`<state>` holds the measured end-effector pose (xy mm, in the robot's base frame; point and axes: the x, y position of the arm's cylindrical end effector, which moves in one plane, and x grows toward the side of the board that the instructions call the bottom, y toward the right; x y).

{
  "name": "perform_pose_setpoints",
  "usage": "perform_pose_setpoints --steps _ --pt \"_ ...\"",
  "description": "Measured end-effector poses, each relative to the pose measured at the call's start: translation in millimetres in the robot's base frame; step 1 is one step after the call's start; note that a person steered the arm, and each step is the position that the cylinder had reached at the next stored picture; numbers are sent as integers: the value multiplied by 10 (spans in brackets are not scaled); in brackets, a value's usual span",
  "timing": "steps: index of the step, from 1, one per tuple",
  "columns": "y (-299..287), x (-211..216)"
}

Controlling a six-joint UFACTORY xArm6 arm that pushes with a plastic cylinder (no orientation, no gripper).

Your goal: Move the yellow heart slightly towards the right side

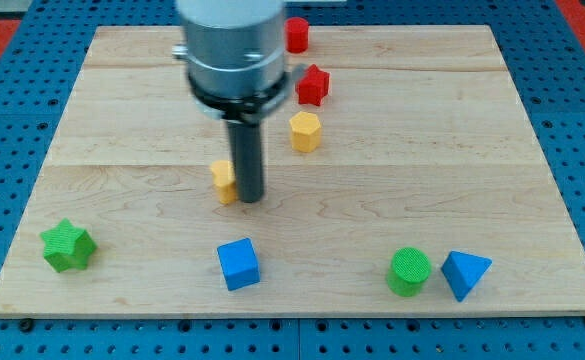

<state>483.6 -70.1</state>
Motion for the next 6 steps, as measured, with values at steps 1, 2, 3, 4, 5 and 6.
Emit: perform_pose_setpoints --steps 1,2,3,4,5,6 --pt "-505 -222" --pt "-769 102" --pt "-1154 -221" --pt "-675 -621" --pt "-262 -652" --pt "-498 -652"
